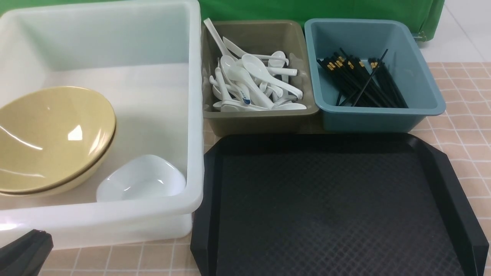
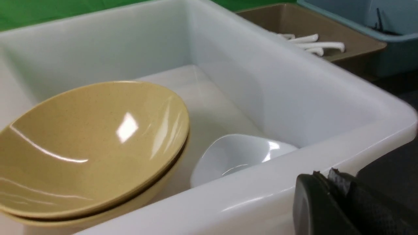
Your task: On brown table put chopsticks spoon bowls plates into blue grey white boxes.
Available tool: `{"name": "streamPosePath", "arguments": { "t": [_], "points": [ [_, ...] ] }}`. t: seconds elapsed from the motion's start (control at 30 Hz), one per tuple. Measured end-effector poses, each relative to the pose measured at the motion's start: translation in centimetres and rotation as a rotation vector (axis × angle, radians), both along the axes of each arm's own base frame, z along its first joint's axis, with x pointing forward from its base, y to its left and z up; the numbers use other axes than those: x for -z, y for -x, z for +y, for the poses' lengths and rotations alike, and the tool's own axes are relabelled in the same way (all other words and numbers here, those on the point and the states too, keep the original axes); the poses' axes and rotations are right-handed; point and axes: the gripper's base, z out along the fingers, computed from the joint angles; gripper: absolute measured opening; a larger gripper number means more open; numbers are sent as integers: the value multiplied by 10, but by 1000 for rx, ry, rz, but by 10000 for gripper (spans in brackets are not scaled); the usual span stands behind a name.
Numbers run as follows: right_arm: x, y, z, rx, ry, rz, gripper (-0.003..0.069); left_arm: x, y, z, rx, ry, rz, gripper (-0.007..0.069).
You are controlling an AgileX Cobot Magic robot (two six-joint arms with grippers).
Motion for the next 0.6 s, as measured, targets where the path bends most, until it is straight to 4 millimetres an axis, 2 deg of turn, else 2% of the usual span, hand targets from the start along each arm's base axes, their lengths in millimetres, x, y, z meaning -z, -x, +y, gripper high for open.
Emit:
{"name": "streamPosePath", "arguments": {
  "t": [0.2, 0.33, 0.6],
  "points": [
    [0, 0, 0, 0, -1, -1, 56, 23, -13, 8, -109, 61, -59, 5],
    [0, 0, 0, 0, -2, -1, 61, 49, -20, 13, -168, 115, -66, 5],
    [0, 0, 0, 0, -3, -1, 67, 61, -19, 14, -203, 183, 51, 5]
  ]
}}
